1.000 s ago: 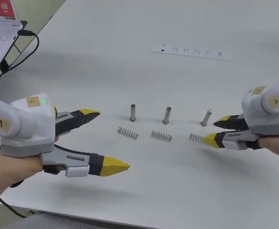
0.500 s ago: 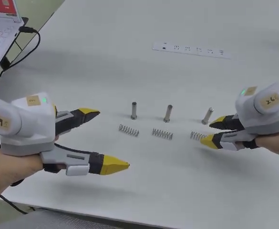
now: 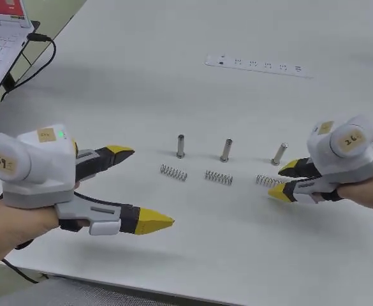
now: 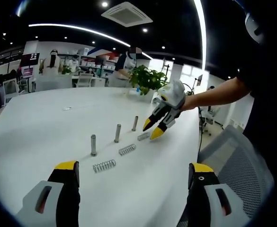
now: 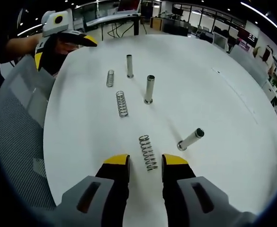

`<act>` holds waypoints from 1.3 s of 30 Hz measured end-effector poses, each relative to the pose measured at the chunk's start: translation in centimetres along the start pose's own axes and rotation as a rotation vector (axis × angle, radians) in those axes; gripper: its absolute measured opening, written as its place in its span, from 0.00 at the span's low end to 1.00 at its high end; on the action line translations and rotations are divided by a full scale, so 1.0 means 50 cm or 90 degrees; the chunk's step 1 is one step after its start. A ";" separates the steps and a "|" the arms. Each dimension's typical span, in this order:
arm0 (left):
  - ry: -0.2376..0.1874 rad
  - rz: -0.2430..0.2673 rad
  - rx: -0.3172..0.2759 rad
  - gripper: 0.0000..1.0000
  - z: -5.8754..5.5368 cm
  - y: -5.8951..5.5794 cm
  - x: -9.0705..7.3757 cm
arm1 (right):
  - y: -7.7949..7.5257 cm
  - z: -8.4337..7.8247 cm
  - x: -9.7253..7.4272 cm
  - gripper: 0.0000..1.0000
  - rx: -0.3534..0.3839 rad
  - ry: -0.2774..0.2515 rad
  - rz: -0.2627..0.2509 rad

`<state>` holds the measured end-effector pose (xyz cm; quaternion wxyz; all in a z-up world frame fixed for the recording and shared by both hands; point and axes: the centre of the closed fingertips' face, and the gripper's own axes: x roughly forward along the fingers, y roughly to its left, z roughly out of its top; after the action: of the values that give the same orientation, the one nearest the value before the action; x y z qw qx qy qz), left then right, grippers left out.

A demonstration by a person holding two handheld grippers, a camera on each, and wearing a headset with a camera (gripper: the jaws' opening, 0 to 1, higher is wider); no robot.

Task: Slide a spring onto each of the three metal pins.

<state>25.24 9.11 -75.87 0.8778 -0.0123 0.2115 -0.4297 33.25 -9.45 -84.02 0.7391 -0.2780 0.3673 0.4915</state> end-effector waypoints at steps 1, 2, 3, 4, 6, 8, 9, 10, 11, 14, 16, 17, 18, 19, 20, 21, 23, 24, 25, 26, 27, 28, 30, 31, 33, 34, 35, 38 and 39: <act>-0.001 0.001 -0.001 0.93 0.001 0.000 -0.001 | -0.004 -0.001 0.002 0.25 -0.001 0.000 -0.001; -0.001 0.001 -0.001 0.93 0.000 0.001 -0.001 | -0.005 -0.002 0.002 0.24 -0.001 0.000 -0.001; -0.001 0.001 -0.001 0.93 0.000 0.001 -0.002 | -0.004 -0.002 0.003 0.24 0.000 0.001 0.000; -0.001 0.002 -0.001 0.93 0.000 0.001 -0.002 | -0.005 -0.002 0.004 0.23 0.000 0.001 -0.002; -0.001 0.003 -0.002 0.93 -0.001 0.002 -0.004 | -0.006 -0.001 0.006 0.23 -0.001 0.003 -0.002; 0.001 0.003 -0.002 0.93 -0.001 0.002 -0.005 | -0.005 -0.002 0.008 0.21 0.001 0.004 -0.001; 0.001 0.002 -0.002 0.93 -0.001 0.002 -0.005 | -0.004 -0.002 0.009 0.21 0.002 0.005 -0.001; -0.001 0.002 -0.001 0.93 0.000 0.002 -0.005 | -0.006 -0.003 0.012 0.20 0.003 0.006 0.001; -0.001 0.003 -0.002 0.93 0.000 0.003 -0.006 | -0.006 -0.004 0.014 0.19 0.003 0.007 0.001; -0.001 0.004 0.000 0.93 0.002 0.005 -0.007 | -0.004 -0.005 0.016 0.18 0.002 0.011 0.002; -0.001 0.005 0.000 0.93 0.003 0.005 -0.008 | -0.002 -0.006 0.018 0.17 0.002 0.013 0.004; -0.001 0.005 0.001 0.93 0.003 0.006 -0.008 | -0.001 -0.010 0.019 0.16 0.000 0.017 0.004; -0.001 0.006 0.000 0.93 0.003 0.007 -0.008 | -0.002 -0.011 0.020 0.16 -0.001 0.019 0.004; -0.001 0.006 0.000 0.93 0.004 0.006 -0.009 | -0.003 -0.014 0.021 0.15 -0.003 0.021 0.003; -0.001 0.005 0.000 0.93 0.004 0.006 -0.009 | -0.004 -0.015 0.021 0.14 -0.003 0.022 0.002; -0.001 0.005 0.000 0.93 0.003 0.005 -0.008 | -0.004 -0.015 0.021 0.14 -0.004 0.024 0.002; 0.001 0.004 0.002 0.93 0.002 0.004 -0.008 | -0.005 -0.017 0.021 0.12 -0.001 0.028 0.000; 0.003 0.003 0.001 0.92 0.001 0.003 -0.007 | -0.004 -0.016 0.021 0.10 -0.001 0.027 0.001; 0.003 0.003 0.002 0.93 0.001 0.003 -0.007 | -0.002 -0.016 0.020 0.09 0.001 0.027 0.002; 0.004 0.003 0.004 0.93 0.001 0.002 -0.007 | -0.002 -0.017 0.021 0.09 0.002 0.027 0.002; 0.004 0.002 0.004 0.93 0.001 0.002 -0.007 | -0.001 -0.018 0.021 0.09 0.001 0.027 0.001; 0.004 0.001 0.004 0.93 0.001 0.001 -0.007 | 0.000 -0.018 0.021 0.09 0.000 0.027 0.002; 0.007 0.002 0.003 0.93 -0.001 0.004 -0.006 | 0.001 -0.018 0.021 0.08 0.002 0.025 0.003; 0.008 0.003 0.003 0.92 -0.003 0.005 -0.006 | 0.002 -0.019 0.021 0.08 0.002 0.025 0.004; 0.010 0.003 0.003 0.92 -0.005 0.005 -0.006 | 0.003 -0.020 0.020 0.08 -0.008 0.027 0.000; 0.010 0.003 0.003 0.92 -0.005 0.005 -0.006 | 0.004 -0.019 0.018 0.08 -0.011 0.027 -0.002; 0.011 0.003 0.004 0.92 -0.005 0.004 -0.006 | 0.005 -0.018 0.015 0.08 -0.011 0.026 -0.002; 0.012 -0.001 0.007 0.92 -0.003 0.001 -0.004 | 0.008 -0.012 0.007 0.08 -0.009 0.019 -0.001; 0.012 -0.002 0.008 0.92 -0.003 -0.001 -0.004 | 0.009 -0.011 0.004 0.08 -0.009 0.018 -0.002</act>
<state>25.07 9.25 -75.91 0.8751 -0.0033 0.2173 -0.4323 32.73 -9.59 -84.52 0.7326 -0.2905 0.3736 0.4891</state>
